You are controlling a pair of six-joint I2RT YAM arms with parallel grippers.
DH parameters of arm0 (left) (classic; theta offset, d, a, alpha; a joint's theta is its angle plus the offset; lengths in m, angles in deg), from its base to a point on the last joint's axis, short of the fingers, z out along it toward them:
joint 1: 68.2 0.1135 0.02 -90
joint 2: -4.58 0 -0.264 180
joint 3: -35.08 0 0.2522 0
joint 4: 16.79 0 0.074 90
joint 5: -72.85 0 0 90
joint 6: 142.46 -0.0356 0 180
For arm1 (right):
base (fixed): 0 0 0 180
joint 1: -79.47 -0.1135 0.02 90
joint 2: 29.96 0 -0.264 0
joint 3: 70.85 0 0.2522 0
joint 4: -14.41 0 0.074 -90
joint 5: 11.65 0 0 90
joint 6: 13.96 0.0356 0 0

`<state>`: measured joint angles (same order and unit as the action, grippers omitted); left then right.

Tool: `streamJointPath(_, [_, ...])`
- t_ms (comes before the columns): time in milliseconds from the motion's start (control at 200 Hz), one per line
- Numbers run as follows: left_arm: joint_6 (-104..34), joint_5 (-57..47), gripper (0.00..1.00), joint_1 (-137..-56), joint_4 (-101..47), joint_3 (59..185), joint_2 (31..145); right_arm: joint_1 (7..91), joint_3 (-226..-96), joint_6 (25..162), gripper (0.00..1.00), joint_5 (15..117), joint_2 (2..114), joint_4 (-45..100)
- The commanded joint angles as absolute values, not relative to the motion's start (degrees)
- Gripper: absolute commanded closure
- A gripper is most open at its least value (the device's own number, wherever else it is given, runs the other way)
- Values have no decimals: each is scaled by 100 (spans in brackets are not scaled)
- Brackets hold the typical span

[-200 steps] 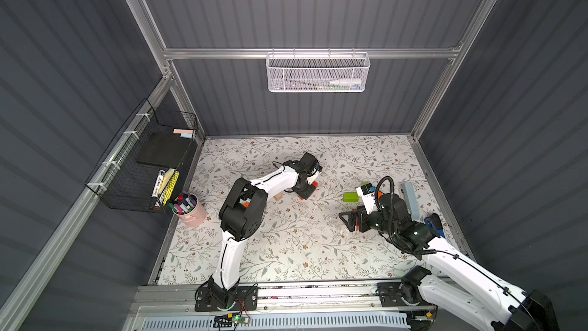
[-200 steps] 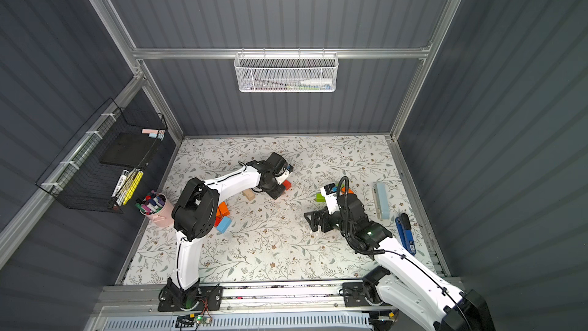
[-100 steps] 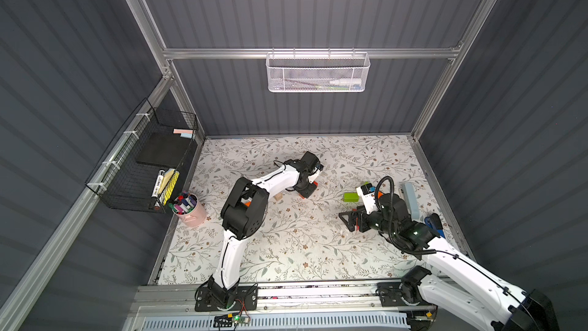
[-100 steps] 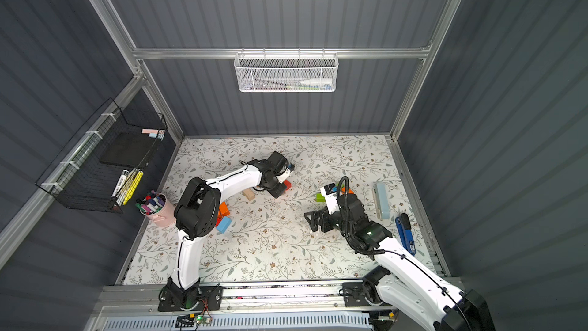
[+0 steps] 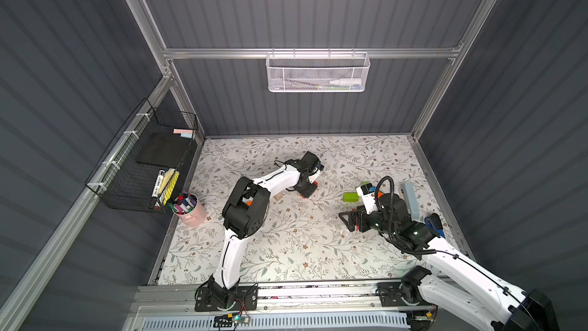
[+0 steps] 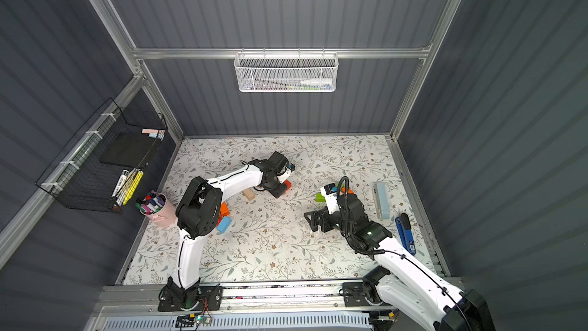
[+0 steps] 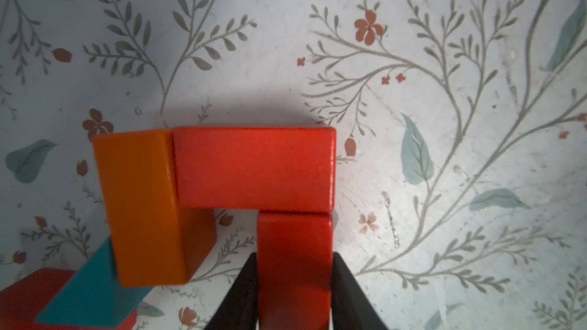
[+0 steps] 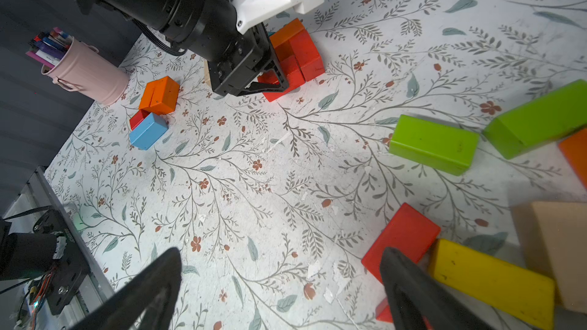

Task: Assemble a heart with building blocks
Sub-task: Assemble the building block at the center of the board, then pick up the building block from the center of the board.

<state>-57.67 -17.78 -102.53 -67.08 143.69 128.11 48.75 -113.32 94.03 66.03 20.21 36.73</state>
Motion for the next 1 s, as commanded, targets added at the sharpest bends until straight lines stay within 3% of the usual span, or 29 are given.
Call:
streamJointPath(0, [-5854, -1739, 59, -10221, -6844, 14458, 12904, 4893, -11284, 9475, 1, 6645, 2005, 3644])
streamJointPath(240, [-5566, -1867, 39, -10189, -6919, 14424, 12484, 4889, -11312, 9467, 1, 6607, 2029, 3628])
streamJointPath(470, [-4427, -2258, 22, -9950, -7385, 14138, 11557, 4891, -11345, 9467, 1, 6534, 2101, 3604])
streamJointPath(615, [-3593, -2223, 19, -9259, -7479, 13524, 10874, 4895, -11379, 9493, 1, 6424, 2153, 3557])
streamJointPath(725, [-2998, -2346, 5, -8586, -7351, 13030, 10296, 4886, -11403, 9511, 1, 6334, 2198, 3534])
streamJointPath(995, [-1902, -2218, 5, -7991, -7389, 12151, 10158, 4880, -11389, 9593, 1, 6235, 2233, 3455])
